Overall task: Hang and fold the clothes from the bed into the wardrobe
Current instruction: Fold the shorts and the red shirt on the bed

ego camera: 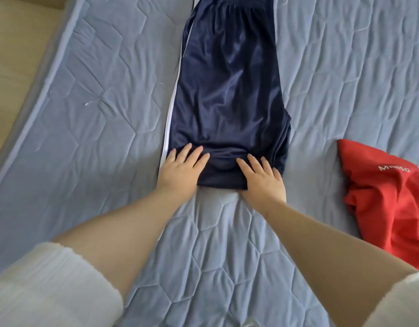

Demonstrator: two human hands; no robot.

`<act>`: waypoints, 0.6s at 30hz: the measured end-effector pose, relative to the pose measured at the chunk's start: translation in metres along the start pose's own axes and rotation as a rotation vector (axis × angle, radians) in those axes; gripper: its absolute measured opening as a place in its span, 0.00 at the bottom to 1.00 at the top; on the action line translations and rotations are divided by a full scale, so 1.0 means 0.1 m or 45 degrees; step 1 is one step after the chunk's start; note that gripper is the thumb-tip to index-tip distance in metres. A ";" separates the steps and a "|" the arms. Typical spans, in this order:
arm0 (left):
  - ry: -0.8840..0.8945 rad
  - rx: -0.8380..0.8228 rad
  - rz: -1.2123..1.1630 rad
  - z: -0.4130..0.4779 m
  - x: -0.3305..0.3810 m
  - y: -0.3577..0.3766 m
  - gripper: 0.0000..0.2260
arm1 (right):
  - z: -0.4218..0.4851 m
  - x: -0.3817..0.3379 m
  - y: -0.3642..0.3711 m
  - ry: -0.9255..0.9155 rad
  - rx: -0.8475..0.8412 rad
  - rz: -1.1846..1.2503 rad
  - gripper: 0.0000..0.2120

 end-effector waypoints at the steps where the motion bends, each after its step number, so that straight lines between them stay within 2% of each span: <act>1: -0.020 0.003 -0.041 -0.01 0.02 -0.01 0.30 | 0.00 -0.01 -0.02 0.007 0.006 0.014 0.32; 5: 0.026 0.088 -0.190 -0.18 0.00 -0.01 0.28 | -0.11 -0.05 -0.13 0.021 -0.042 0.162 0.30; 7: 0.071 0.046 -0.218 -0.30 -0.02 -0.02 0.26 | -0.24 -0.08 -0.18 0.007 -0.086 0.196 0.29; 11: 0.110 -0.242 -0.347 -0.62 0.03 -0.13 0.22 | -0.73 -0.17 -0.19 0.040 -0.212 0.259 0.27; 15: 0.022 -0.646 -0.524 -1.12 0.09 -0.23 0.17 | -1.39 -0.26 -0.16 0.108 -0.532 0.296 0.29; 18: 0.082 -0.853 -0.585 -1.43 0.19 -0.30 0.08 | -1.77 -0.34 -0.15 0.148 -0.792 0.312 0.25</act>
Point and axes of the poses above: each hand's wrist, its own z-axis towards the middle knuckle, its own y-axis out of the palm, x = y × z, the point moved 2 cm from there along z, towards the middle knuckle, and after that the axes turned 3 degrees about -x, right-handed, at the moved point
